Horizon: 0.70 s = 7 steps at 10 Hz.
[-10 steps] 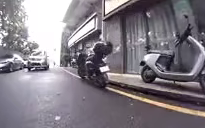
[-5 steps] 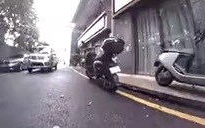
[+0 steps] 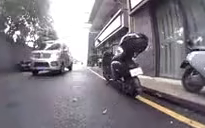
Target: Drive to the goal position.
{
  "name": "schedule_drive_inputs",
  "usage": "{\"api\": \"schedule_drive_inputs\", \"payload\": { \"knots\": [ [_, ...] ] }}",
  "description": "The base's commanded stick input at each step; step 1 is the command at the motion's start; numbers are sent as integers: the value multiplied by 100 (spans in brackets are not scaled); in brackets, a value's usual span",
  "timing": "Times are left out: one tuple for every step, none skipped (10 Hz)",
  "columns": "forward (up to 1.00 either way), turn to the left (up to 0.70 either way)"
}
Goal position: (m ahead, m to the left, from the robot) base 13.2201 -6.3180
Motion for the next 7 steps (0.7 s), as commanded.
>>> {"api": "schedule_drive_inputs", "payload": {
  "knots": [
    [45, 5],
    [45, 8],
    [45, 23],
    [45, 27],
    [45, 27],
    [45, 27],
    [45, 27]
  ]
}}
